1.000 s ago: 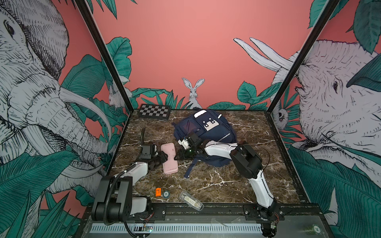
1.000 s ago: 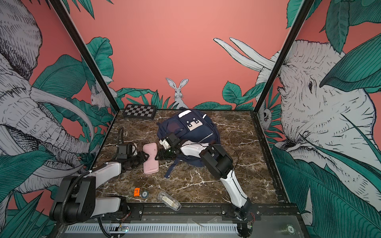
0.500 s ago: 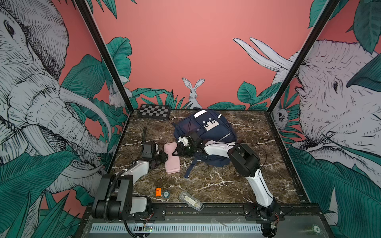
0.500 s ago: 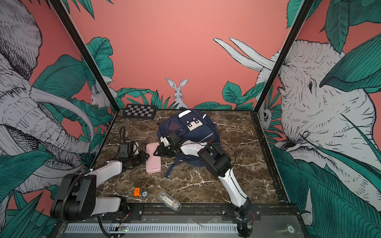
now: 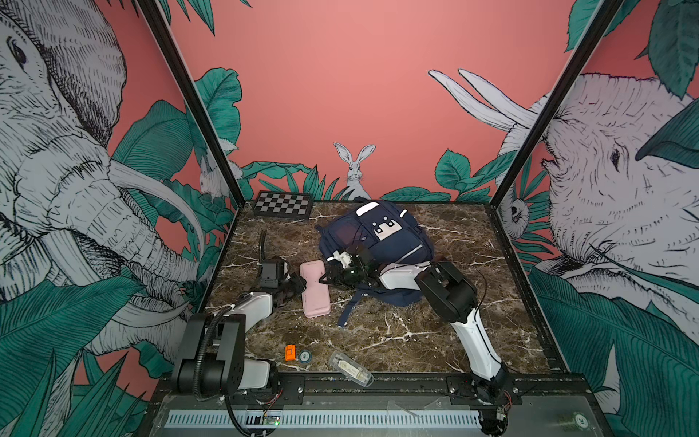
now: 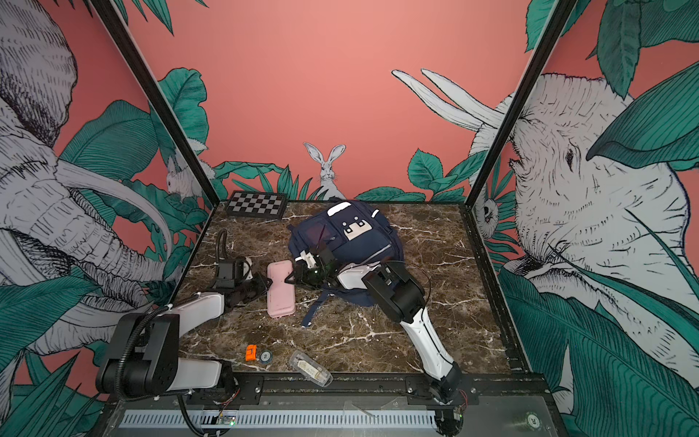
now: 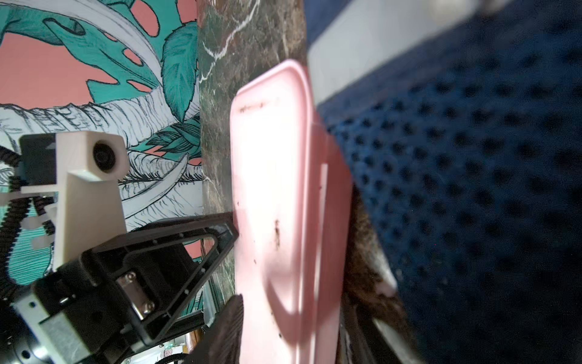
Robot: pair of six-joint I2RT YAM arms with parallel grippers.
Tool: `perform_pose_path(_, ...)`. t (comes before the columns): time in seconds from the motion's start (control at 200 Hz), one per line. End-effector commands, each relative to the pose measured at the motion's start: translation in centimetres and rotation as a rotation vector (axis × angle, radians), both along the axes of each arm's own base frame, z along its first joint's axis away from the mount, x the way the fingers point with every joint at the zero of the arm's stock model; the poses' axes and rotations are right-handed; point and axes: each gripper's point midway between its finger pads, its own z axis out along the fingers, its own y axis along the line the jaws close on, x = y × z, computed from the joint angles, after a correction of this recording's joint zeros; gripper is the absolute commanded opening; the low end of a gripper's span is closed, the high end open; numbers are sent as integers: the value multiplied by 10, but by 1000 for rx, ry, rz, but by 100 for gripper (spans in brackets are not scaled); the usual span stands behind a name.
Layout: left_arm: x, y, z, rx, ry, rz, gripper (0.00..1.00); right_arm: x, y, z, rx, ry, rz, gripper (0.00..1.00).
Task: Pack books, pencil case, and school supplies into a backpack
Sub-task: Pick up the pencil case from the middle-left of the table.
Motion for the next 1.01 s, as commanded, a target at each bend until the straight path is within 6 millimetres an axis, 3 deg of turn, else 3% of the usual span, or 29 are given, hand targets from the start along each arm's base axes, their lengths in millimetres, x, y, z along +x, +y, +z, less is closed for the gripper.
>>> perform_pose_path(0.0,-55,0,-52,17,267,-16,24,-28,30,73,236,-102,141,47)
perform_pose_path(0.17,-56,0,-56,13,278,-17,24,-35,28,72,227,-122,157,47)
perform_pose_path(0.385,-59,1,-60,20,299,-21,25,-44,28,86,278,-153,166,47)
perform_pose_path(0.56,-61,1,-59,17,308,-17,29,-44,27,111,333,-209,157,49)
perform_pose_path(0.575,-61,1,-59,17,308,-16,30,-46,23,102,319,-196,156,49)
perform_pose_path(0.68,-62,2,-58,24,303,-12,31,-46,22,100,305,-197,147,49)
perform_pose_path(0.975,-63,1,-57,7,302,-11,31,-48,23,60,170,-173,134,50)
perform_pose_path(1.0,-64,0,-57,5,304,-10,31,-46,29,70,183,-196,135,50)
